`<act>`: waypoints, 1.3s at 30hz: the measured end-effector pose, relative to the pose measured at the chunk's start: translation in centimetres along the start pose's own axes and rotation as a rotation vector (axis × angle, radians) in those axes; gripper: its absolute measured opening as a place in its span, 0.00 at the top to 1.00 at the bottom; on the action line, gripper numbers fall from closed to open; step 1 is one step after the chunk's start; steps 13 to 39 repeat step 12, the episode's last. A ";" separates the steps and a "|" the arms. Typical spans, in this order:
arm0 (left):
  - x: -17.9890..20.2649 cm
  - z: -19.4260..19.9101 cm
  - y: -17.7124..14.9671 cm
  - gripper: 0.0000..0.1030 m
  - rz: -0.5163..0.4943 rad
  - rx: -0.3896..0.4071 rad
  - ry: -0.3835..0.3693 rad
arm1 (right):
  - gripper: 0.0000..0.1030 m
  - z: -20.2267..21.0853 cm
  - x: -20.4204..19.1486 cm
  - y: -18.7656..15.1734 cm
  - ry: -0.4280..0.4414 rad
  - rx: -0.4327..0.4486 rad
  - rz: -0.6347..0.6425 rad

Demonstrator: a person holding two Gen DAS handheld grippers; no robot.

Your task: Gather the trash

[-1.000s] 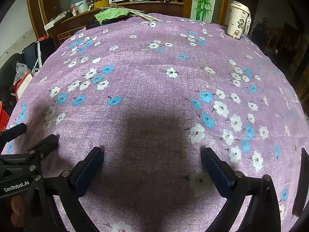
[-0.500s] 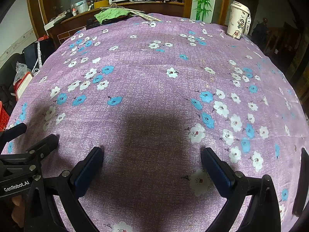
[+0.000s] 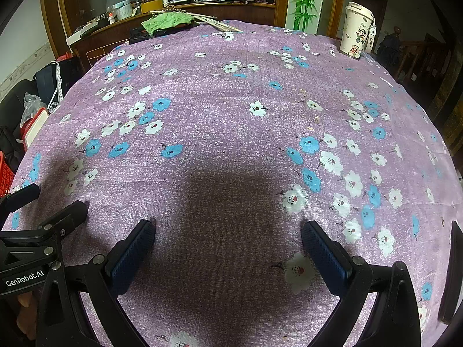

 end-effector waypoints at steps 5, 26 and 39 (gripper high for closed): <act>0.0 0.0 0.0 0.00 0.000 0.000 0.000 | 0.00 0.0 0.0 0.0 0.000 0.000 0.000; 0.0 0.0 0.0 0.00 0.000 0.000 0.002 | 0.00 0.0 0.0 0.0 0.000 0.000 0.000; 0.0 0.0 0.0 0.00 0.000 0.000 0.002 | 0.00 0.0 0.0 0.0 0.000 0.000 0.000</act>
Point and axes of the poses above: each gripper's, at about its wrist camera, not at the fingertips, and z roughly against the way its jaws point, x to its right, y to its top, the point moved 6 cm from there along -z, roughly the way its jaws point, and after that the axes turned 9 degrees about x, right-handed, at the moved point
